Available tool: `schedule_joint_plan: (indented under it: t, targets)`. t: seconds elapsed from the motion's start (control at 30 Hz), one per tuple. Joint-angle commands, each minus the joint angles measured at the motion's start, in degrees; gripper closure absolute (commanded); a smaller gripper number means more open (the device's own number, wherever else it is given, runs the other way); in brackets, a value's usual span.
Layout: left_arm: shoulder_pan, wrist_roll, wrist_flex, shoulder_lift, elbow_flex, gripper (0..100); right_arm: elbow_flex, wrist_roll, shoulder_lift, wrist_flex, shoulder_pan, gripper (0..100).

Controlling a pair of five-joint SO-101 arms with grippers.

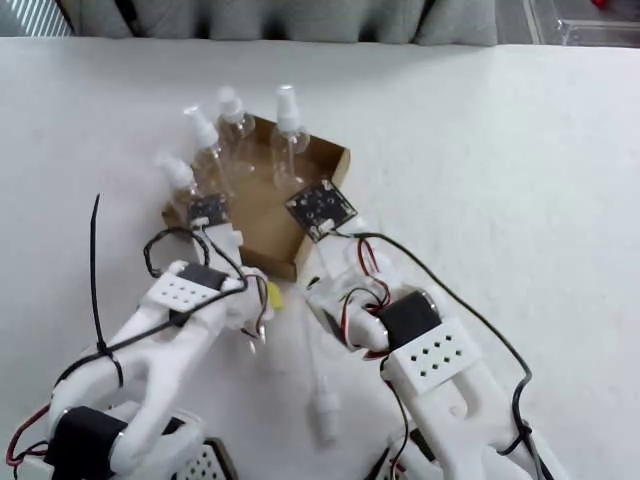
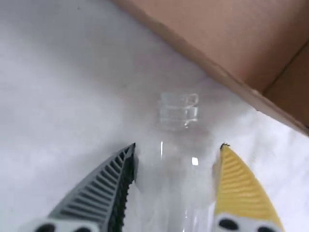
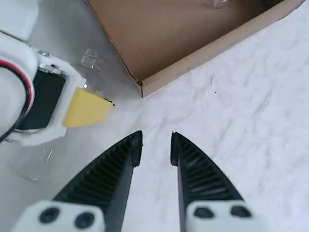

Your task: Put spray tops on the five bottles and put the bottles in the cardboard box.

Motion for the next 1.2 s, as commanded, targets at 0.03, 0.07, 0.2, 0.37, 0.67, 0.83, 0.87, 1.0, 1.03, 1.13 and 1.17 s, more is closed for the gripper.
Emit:
schedule_joint_plan:
  t: [0.03, 0.07, 0.2, 0.37, 0.67, 0.83, 0.87, 1.0, 1.03, 1.13, 1.17]
  targets:
    - [0.2, -5.8, 5.0, -0.3, -3.5, 97, -1.3, 0.8, -1.3, 2.0, 0.7, 92.6]
    - [0.1, -6.7, 6.6, -0.6, -3.9, 94, -1.4, 0.9, -1.3, 2.3, 0.7, 92.6]
    - [-3.8, -10.7, 12.1, -4.7, -5.0, 99, -1.5, 1.0, -1.3, 3.6, 0.3, 92.6]
    - [-11.7, -14.7, 16.3, -13.8, -4.9, 98, -0.8, 6.2, -0.8, 4.4, -1.5, 92.6]
    - [-26.8, -14.8, 14.7, -22.3, -4.8, 98, -3.8, 2.5, 11.1, 7.8, -9.4, 88.6]
    - [-30.5, -14.6, 10.5, -22.3, -3.7, 98, -6.4, -0.7, 19.9, 7.6, -9.6, 73.5]
    - [-30.8, -14.6, 10.3, -22.3, -3.6, 98, -7.1, -0.9, 21.6, 7.5, -9.6, 72.5]
    - [-31.3, -14.6, 10.1, -22.3, -3.6, 98, -9.1, -0.9, 28.2, 7.4, -10.2, 73.0]
    - [-31.3, -14.6, 10.1, -22.3, -3.6, 98, -9.1, -0.9, 29.9, 7.2, -11.0, 73.0]
    - [-31.3, -14.6, 10.0, -22.3, -3.6, 98, -10.0, -0.9, 35.6, 6.2, -13.4, 73.0]
    - [-31.3, -14.6, 10.0, -22.3, -3.6, 98, -10.7, -0.8, 37.3, 6.5, -13.8, 73.0]
